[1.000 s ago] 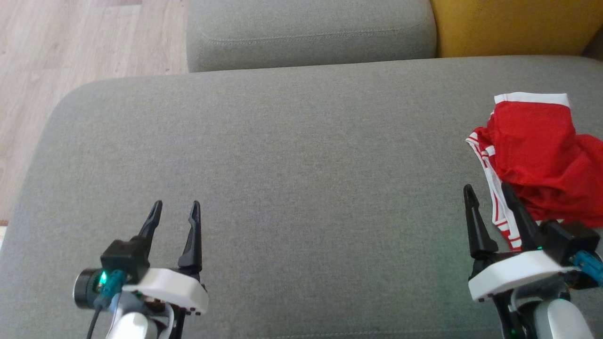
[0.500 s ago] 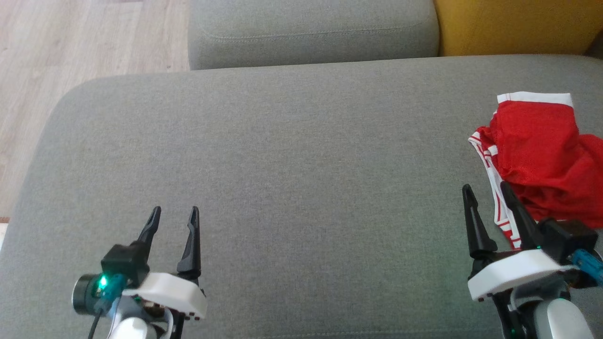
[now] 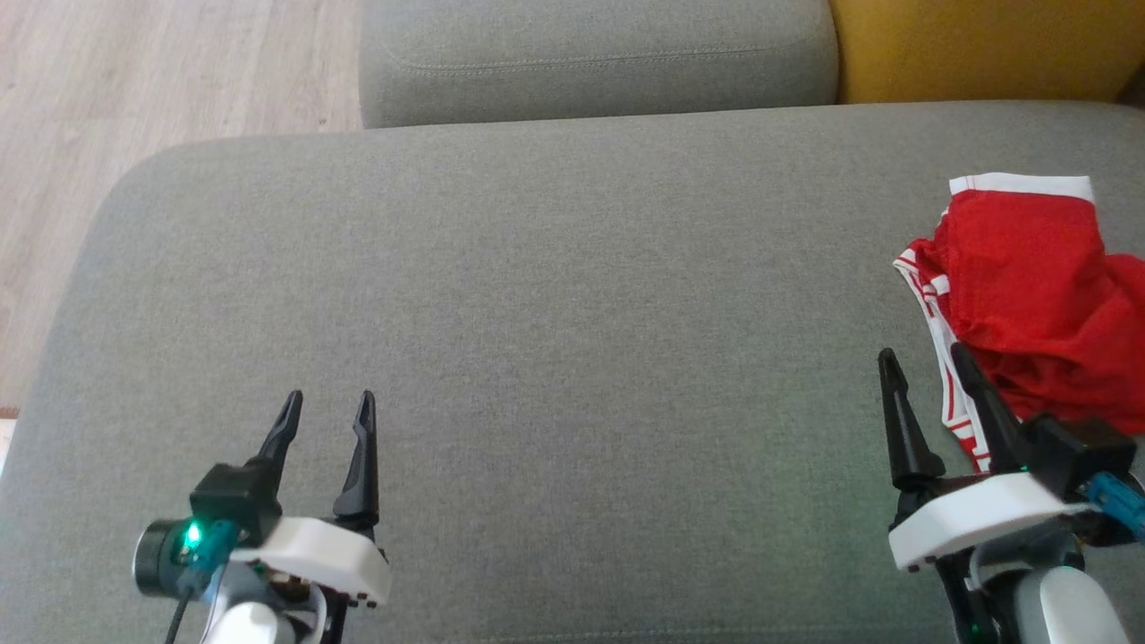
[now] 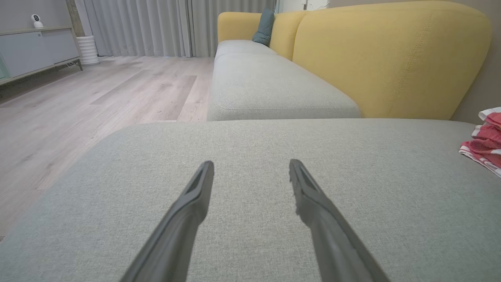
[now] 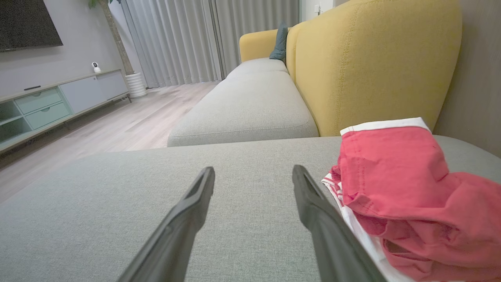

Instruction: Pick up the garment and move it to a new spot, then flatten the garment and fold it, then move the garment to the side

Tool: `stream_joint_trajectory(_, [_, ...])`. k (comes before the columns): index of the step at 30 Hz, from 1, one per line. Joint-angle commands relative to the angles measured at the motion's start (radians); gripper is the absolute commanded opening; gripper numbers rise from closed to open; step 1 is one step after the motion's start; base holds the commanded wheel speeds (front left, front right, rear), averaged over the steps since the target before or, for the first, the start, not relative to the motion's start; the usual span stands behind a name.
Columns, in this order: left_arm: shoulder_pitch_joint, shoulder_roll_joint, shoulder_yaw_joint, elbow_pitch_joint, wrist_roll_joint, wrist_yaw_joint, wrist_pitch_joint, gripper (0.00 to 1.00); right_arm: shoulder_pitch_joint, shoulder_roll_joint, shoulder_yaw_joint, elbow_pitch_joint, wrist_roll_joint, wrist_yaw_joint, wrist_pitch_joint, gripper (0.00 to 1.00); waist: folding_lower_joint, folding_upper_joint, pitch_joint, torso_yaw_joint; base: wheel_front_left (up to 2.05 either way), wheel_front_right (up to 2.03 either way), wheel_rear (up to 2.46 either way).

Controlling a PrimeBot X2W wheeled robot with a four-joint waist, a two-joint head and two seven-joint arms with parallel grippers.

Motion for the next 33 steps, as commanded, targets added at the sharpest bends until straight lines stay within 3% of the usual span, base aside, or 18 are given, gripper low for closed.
stream_joint_trajectory(1, [-0.051,0.02,0.036,-0.034,-0.007,0.009,-0.008,1.0,-0.02,-0.005,0.023,-0.04,-0.007,-0.001,0.001,1.0,0.0,-0.0001,0.0,0.0,0.0,0.0,0.0])
stream_joint_trajectory(11, [-0.058,0.022,0.029,-0.032,-0.011,0.013,-0.011,1.0,-0.022,-0.005,0.021,-0.041,-0.002,-0.001,0.003,1.0,0.0,-0.0001,0.002,0.0,0.0,0.0,0.0])
stream_joint_trajectory(12, [-0.059,0.022,0.028,-0.032,-0.011,0.013,-0.012,0.0,-0.022,-0.005,0.021,-0.041,-0.001,-0.001,0.004,0.0,0.0,-0.0001,0.003,0.0,0.0,0.0,0.0])
stream_joint_trajectory(16, [0.012,-0.012,-0.005,0.039,-0.009,0.005,0.002,0.0,0.006,0.002,0.001,0.044,0.01,0.0,0.003,0.0,0.0,-0.0001,0.002,-0.001,0.0,0.0,0.0])
stream_joint_trajectory(33, [-0.004,-0.023,0.043,0.049,-0.188,-0.032,0.037,0.0,-0.014,-0.004,-0.007,0.071,0.202,0.0,0.007,0.0,0.0,-0.0001,0.001,-0.003,0.0,0.0,0.0])
